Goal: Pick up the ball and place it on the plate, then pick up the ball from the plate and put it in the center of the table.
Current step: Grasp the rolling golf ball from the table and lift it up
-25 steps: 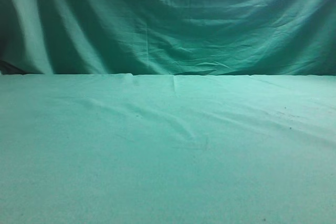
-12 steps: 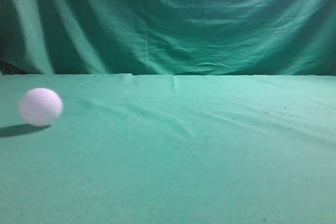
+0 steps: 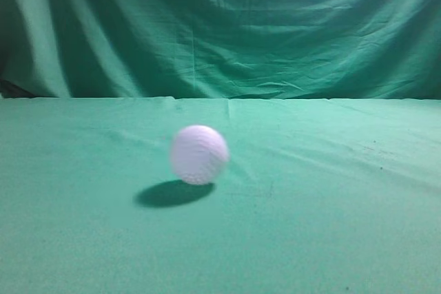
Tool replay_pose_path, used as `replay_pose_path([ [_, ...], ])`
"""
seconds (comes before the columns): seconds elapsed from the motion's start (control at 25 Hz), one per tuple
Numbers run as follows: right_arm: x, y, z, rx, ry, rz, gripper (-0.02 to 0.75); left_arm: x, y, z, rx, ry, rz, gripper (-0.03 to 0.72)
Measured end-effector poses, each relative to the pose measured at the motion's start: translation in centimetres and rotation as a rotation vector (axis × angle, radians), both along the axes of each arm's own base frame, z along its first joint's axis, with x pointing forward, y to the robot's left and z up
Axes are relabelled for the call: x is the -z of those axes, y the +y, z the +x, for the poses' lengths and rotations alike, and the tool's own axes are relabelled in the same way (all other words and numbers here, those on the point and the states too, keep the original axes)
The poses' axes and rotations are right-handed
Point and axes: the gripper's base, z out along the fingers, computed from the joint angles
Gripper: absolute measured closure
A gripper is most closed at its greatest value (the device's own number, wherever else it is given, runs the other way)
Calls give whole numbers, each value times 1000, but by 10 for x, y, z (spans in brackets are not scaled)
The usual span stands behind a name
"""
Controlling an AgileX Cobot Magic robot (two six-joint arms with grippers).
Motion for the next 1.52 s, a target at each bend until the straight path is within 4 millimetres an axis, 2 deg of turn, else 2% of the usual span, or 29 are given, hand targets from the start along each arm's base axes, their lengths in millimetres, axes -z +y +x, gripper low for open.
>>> replay_pose_path([
  [0.12, 0, 0, 0, -2, 3, -3, 738, 5, -1, -26, 32, -50, -27, 688],
  [0.44, 1, 0, -1, -4, 8, -7, 738, 42, -1, -85, 89, -146, -55, 688],
  [0.64, 1, 0, -2, -7, 20, -9, 738, 58, 1, -122, 123, -224, -17, 688],
  [0.92, 1, 7, -5, -69, 26, -11, 738, 84, 7, -163, 91, -326, -10, 688],
  [1.2, 4, 16, -5, -129, 55, -14, 738, 104, 15, -184, 0, -457, -14, 688],
  [1.52, -4, 25, 21, -128, 105, -22, 738, 120, 20, -182, -48, -470, 23, 688],
])
